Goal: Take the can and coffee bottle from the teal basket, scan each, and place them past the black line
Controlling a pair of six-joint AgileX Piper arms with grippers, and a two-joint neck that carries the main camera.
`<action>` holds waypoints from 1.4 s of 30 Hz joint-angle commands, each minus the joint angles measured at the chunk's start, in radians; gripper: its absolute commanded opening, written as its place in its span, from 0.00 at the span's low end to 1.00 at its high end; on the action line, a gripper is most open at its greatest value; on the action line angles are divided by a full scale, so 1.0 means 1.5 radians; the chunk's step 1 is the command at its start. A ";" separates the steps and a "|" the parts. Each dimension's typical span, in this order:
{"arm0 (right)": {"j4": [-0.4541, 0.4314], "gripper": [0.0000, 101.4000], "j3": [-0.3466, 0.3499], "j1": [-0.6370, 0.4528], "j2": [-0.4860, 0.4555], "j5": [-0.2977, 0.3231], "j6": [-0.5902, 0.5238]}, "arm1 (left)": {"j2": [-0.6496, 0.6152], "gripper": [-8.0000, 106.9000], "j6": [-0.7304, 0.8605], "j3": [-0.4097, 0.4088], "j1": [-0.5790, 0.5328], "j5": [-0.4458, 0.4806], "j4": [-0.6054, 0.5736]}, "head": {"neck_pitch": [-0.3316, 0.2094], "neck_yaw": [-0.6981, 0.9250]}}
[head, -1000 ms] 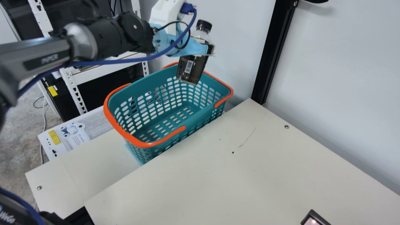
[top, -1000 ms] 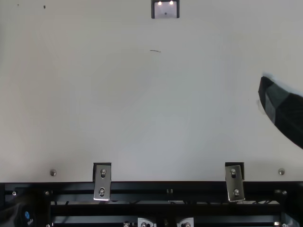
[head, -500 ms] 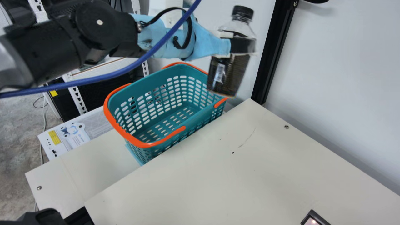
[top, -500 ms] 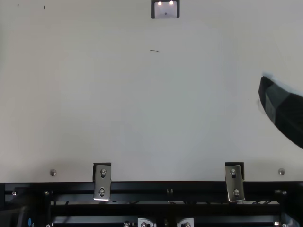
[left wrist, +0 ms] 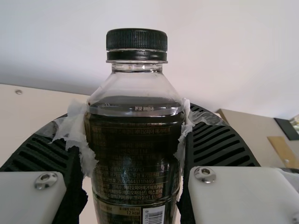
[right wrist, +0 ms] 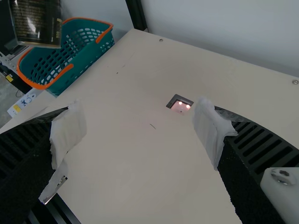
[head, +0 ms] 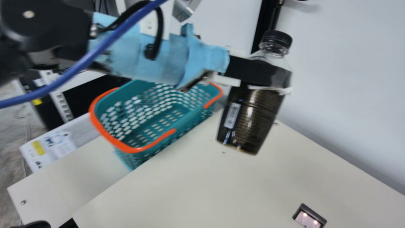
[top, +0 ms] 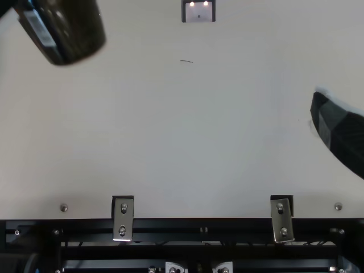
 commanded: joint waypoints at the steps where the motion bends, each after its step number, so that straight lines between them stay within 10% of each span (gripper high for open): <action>1: 0.000 1.00 0.000 0.000 0.000 0.000 0.000 | -0.006 0.16 -0.017 -0.004 -0.010 0.009 -0.005 | -0.018 -0.031; 20: 0.000 1.00 0.000 0.000 0.000 0.000 0.000 | -0.028 0.16 -0.141 -0.039 -0.135 0.000 0.016 | -0.018 -0.392; 42: 0.000 1.00 0.000 0.000 0.000 0.000 0.000 | -0.018 0.16 -0.334 -0.091 -0.354 -0.104 0.132 | -0.018 -0.392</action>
